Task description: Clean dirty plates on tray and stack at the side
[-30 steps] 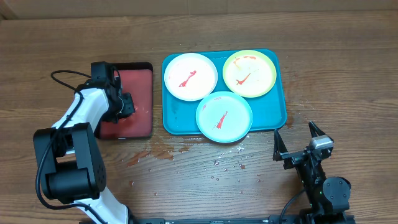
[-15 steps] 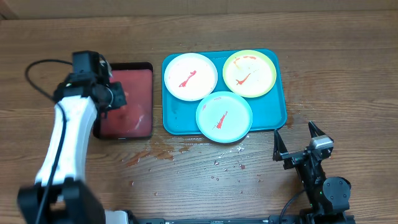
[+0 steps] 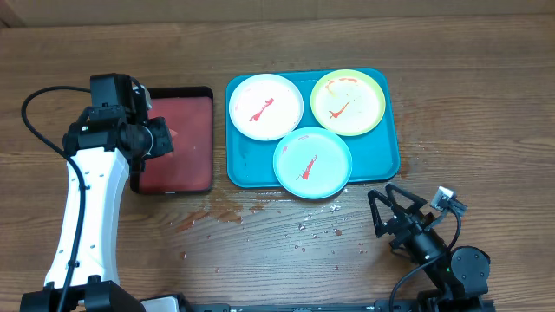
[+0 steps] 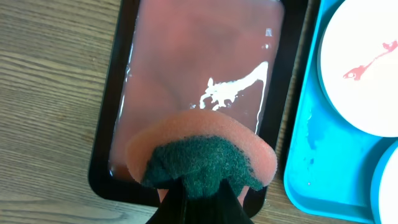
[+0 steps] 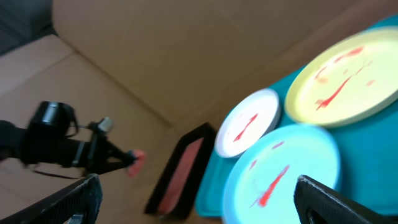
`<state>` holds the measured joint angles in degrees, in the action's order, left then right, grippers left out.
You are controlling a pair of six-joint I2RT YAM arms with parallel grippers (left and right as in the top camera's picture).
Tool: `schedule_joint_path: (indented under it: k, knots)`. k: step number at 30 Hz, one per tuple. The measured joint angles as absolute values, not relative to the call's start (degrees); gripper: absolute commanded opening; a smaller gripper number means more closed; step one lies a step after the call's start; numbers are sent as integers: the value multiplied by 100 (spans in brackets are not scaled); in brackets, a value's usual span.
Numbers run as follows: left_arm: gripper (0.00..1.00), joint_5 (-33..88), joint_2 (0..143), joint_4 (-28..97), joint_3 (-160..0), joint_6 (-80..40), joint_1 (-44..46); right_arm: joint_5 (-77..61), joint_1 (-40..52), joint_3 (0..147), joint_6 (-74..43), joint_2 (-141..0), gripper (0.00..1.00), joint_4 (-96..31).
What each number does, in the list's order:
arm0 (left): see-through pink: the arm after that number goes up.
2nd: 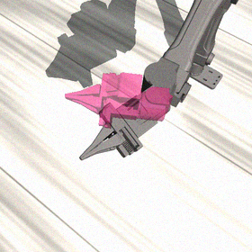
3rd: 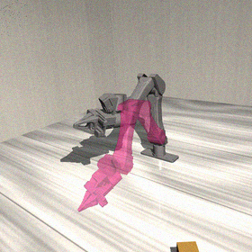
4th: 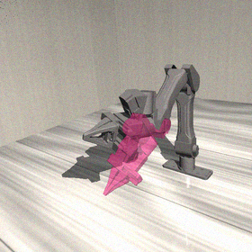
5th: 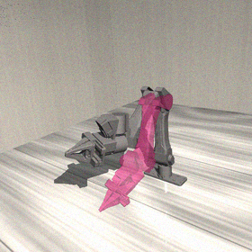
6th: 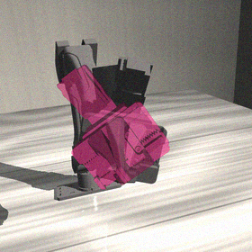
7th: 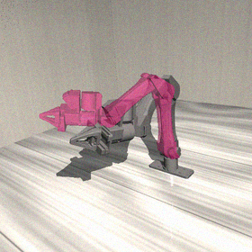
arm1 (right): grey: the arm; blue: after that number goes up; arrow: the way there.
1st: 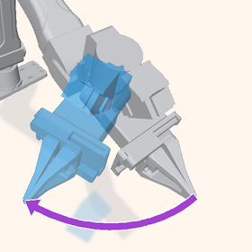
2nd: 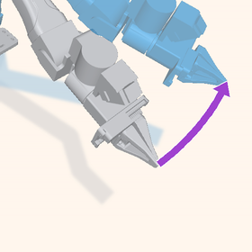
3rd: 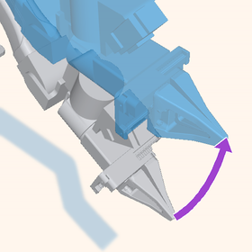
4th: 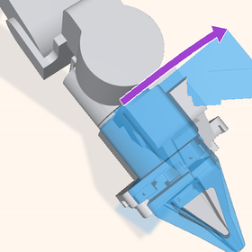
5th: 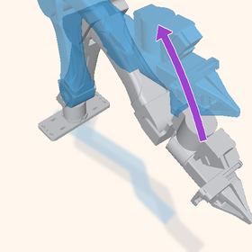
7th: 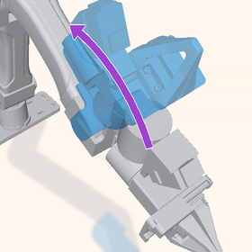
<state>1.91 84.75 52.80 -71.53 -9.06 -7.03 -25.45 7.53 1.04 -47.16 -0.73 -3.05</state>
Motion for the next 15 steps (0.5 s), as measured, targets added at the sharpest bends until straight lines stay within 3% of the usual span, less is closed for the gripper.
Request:
schedule_joint_path:
  k: [9, 15]
  knots:
    - [4, 329, 8475, 5354, -7153, -904, -701, -3194, 753, 257, -4414, -259, 100, -580]
    - [4, 563, 8475, 5262, -7153, -904, -701, -3277, 753, 1730, -3321, -1763, 100, -1566]
